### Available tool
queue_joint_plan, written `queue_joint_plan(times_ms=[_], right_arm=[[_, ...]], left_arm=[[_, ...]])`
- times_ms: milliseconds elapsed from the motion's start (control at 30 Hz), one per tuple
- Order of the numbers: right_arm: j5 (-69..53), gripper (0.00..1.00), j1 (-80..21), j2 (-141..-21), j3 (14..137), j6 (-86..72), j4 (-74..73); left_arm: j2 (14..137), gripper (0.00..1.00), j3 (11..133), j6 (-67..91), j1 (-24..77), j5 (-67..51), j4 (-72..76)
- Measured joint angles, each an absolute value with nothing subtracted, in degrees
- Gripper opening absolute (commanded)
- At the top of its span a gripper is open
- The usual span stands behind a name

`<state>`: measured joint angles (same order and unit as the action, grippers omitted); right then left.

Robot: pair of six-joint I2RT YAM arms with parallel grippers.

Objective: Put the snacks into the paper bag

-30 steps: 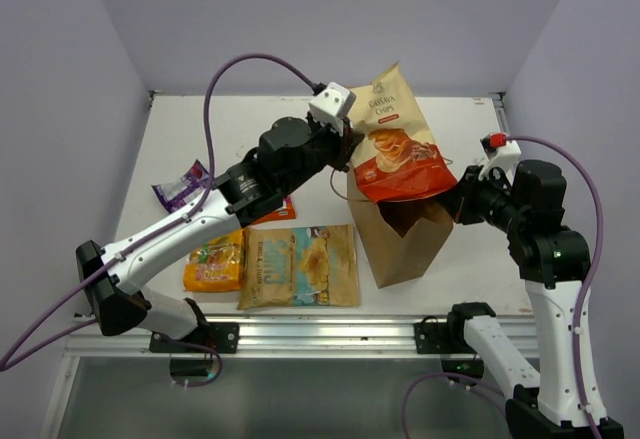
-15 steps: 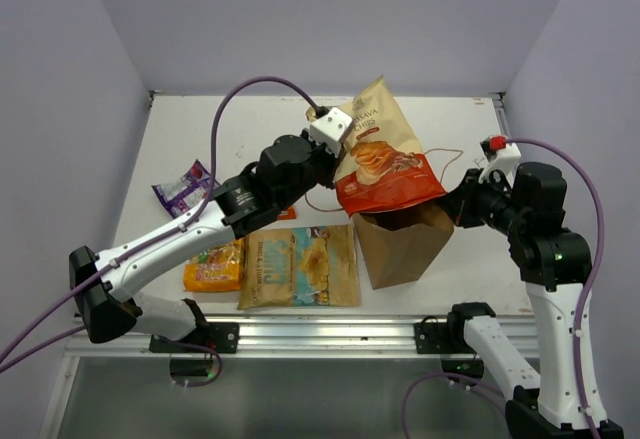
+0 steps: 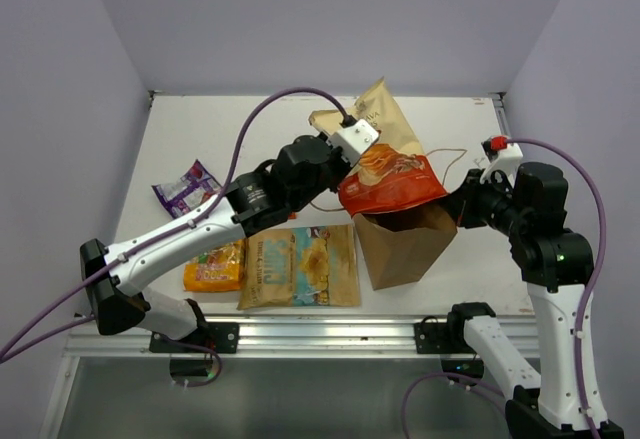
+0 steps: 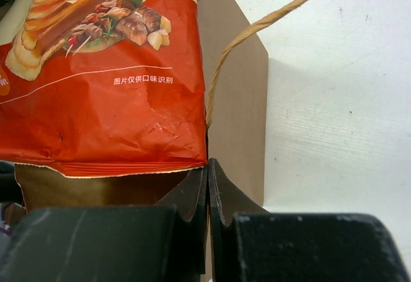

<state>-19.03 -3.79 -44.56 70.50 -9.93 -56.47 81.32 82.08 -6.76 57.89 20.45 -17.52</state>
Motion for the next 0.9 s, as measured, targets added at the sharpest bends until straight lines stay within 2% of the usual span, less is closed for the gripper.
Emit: queue_joint_plan(times_ms=[667,900], right_arm=[[-19.03,0.0,-3.79,-44.47,70.61,-9.8,-56.45],[-18.96,0.0,-3.79,-44.45,70.61,-9.78,-56.4]], left_arm=[[80.47,0.0,84.4,-11.68,58.3,22.92,-25.23],[80.47,0.0,85.86,-10.46,58.83,17.37,-24.88]])
